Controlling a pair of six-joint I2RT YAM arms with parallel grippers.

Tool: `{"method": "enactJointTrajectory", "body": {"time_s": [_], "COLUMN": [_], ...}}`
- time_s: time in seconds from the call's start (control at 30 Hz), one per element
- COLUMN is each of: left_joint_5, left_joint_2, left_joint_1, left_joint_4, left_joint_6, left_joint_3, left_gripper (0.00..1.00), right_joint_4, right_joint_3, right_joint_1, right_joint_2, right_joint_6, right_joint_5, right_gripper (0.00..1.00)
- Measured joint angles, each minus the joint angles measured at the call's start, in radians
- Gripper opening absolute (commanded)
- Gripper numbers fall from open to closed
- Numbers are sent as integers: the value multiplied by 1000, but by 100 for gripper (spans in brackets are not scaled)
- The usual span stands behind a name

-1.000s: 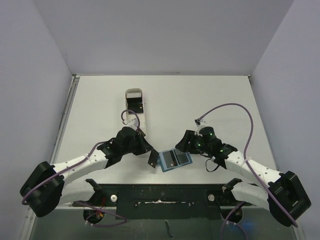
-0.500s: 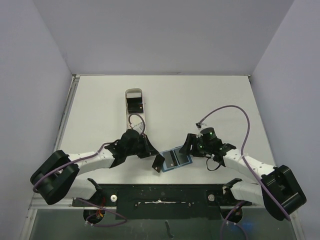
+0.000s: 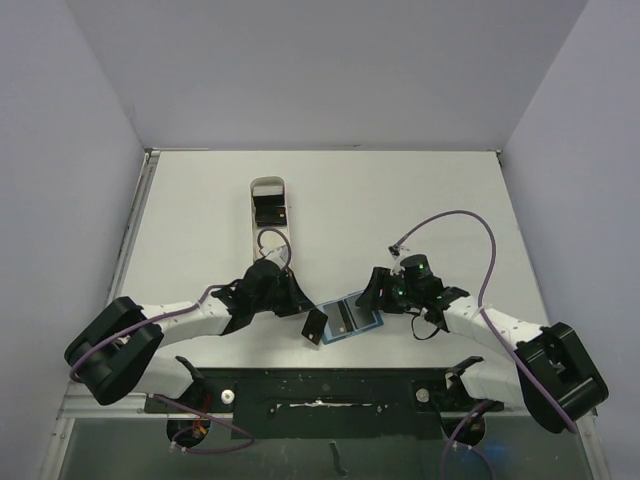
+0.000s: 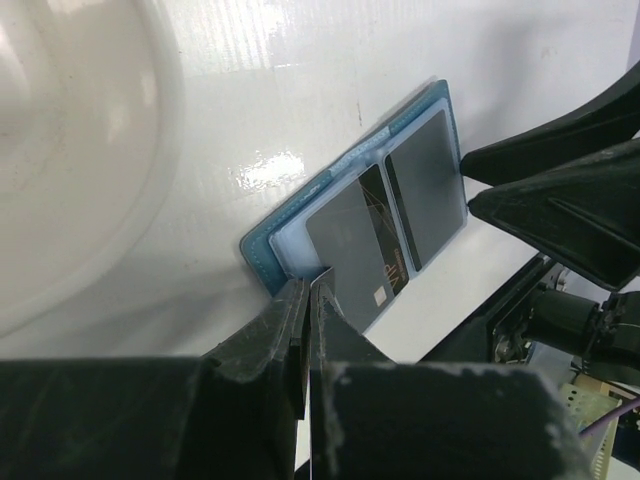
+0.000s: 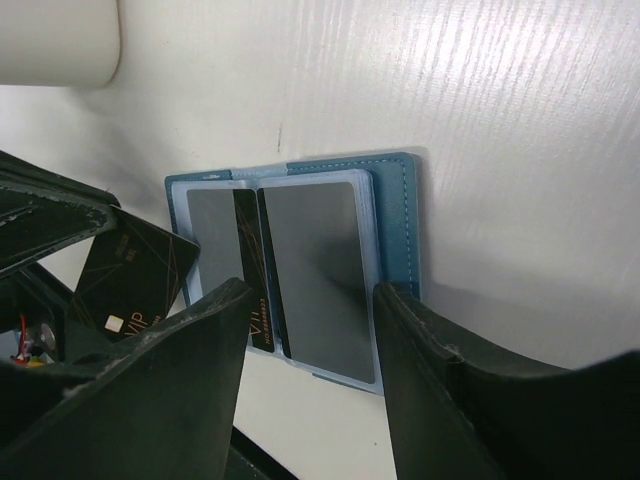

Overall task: Put the credit cards into the card holder
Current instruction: Turn over the card slot in the card holder.

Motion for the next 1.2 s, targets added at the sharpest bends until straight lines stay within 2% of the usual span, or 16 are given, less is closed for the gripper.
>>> {"method": "enactJointTrajectory", "body": {"time_s": [0.67,1.0,1.2], "left_joint_5": [-14,-14,-10], "left_joint_2": [29,29,41], "left_joint_1": [0,0,0], "left_joint_4": [-6,-5,13], "left_joint_6": [29,28,21], "left_joint_3": [0,0,0], "left_gripper": [0,0,0], "right_joint_4": [114,289,386], "right_joint_3": [-56,-118,-119], "right_joint_1": [-6,-3,45], "right_joint_2": [-85,-85,-73], "right_joint_6": [98,211,266], "right_joint_5": [-112,-226,-256], "right_gripper": [51,52,53]}}
